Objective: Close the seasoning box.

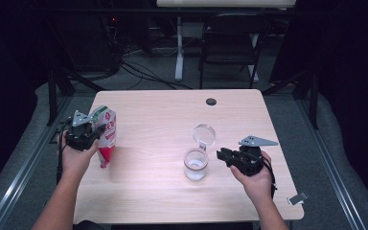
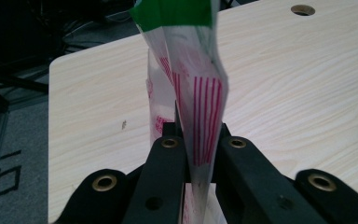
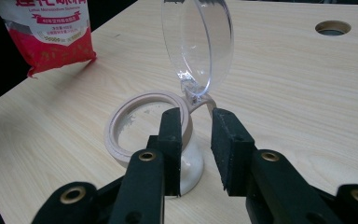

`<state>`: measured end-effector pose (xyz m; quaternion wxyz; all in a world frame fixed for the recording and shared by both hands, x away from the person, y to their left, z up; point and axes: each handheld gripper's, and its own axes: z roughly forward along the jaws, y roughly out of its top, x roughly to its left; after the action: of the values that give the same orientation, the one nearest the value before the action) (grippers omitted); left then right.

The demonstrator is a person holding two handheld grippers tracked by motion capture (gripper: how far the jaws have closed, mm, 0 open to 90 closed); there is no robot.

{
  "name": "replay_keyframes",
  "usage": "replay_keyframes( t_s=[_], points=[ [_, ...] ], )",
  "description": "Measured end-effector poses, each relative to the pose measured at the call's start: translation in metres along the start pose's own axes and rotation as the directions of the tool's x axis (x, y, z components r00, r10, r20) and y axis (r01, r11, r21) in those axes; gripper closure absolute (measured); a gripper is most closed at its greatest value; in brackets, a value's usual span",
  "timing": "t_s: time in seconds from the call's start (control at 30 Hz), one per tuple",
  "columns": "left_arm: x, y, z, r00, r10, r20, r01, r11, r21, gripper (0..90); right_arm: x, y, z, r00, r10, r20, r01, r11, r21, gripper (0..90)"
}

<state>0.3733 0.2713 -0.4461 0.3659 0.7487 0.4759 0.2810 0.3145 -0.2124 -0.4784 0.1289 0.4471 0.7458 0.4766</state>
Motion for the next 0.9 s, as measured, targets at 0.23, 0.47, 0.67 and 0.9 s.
replay_keyframes(
  t_s=[0.23,0.47,0.67,0.9],
  points=[
    [-0.006,0.007,-0.007,0.9996,0.005,0.029,-0.005,0.9998,-0.017,90.0,0.001,0.0,0.0,1.0,0.001,0.002,-0.001,1.0,-0.006,73.2],
    [-0.022,0.013,-0.008,0.9961,0.047,0.075,-0.045,0.9986,-0.027,90.0,0.001,0.0,-0.001,1.0,0.0,0.003,0.0,1.0,-0.006,73.2],
    [-0.043,0.019,-0.006,0.987,0.097,0.128,-0.094,0.9951,-0.031,90.0,0.001,0.0,-0.001,1.0,0.002,0.005,-0.002,1.0,-0.008,73.1],
    [-0.068,0.022,-0.001,0.9718,0.142,0.188,-0.137,0.9897,-0.042,90.0,0.0,0.001,-0.002,1.0,-0.001,0.005,0.001,1.0,-0.007,73.0]
  ],
)
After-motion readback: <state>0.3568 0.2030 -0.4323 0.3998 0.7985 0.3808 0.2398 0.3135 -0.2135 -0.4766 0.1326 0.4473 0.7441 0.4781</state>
